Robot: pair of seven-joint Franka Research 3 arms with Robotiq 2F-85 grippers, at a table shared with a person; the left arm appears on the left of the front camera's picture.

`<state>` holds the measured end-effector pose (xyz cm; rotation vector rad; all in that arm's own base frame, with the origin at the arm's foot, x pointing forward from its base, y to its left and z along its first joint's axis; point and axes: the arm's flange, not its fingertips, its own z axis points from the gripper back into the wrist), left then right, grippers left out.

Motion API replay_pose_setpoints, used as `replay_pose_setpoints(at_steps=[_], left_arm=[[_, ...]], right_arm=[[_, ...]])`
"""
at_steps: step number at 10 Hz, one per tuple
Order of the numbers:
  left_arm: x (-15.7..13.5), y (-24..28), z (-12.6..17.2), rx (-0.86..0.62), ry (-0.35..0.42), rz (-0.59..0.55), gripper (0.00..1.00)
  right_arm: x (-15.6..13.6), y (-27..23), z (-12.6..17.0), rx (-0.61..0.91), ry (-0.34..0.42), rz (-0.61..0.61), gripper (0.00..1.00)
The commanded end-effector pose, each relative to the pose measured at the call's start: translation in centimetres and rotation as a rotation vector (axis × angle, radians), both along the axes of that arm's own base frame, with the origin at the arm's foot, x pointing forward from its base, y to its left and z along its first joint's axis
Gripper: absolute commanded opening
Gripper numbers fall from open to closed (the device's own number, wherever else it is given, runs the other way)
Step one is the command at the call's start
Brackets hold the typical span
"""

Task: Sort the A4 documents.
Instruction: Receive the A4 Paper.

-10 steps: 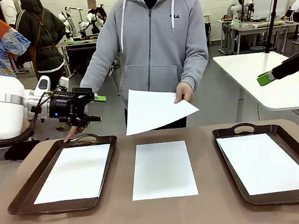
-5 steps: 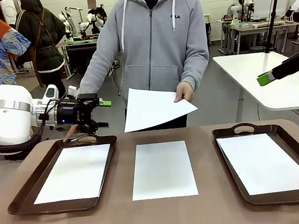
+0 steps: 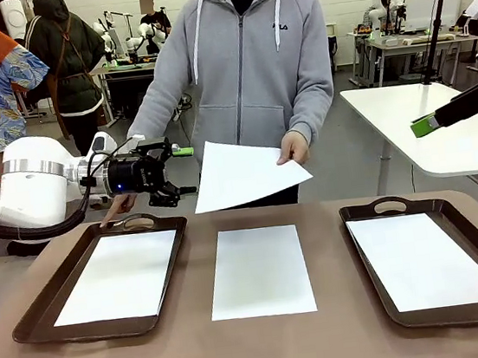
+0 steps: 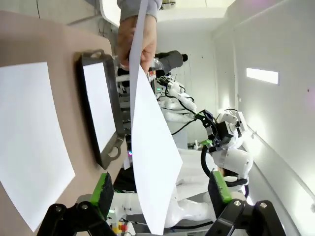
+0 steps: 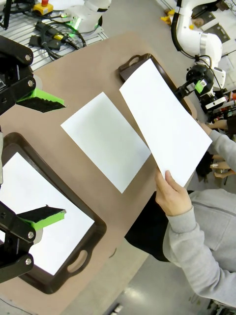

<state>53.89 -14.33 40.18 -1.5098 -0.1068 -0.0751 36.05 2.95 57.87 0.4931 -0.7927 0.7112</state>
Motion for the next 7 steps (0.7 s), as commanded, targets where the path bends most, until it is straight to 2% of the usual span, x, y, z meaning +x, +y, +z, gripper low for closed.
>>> replay_pose_setpoints(at_steps=[1, 4, 7], left_arm=[[1.3, 0.0, -0.1, 0.035, 0.087, -0.065, 1.0], [1.7, -1.8, -0.5, 0.065, 0.16, -0.144, 1.0], [2.2, -3.3, -0.5, 0.039, 0.122, -0.175, 1.0]], right_arm=[[0.1, 0.1, -0.2, 0.006, 0.002, 0.008, 1.0], [0.1, 0.1, -0.2, 0.006, 0.002, 0.008, 1.0], [0.1, 0.1, -0.2, 0.006, 0.002, 0.008, 1.0]])
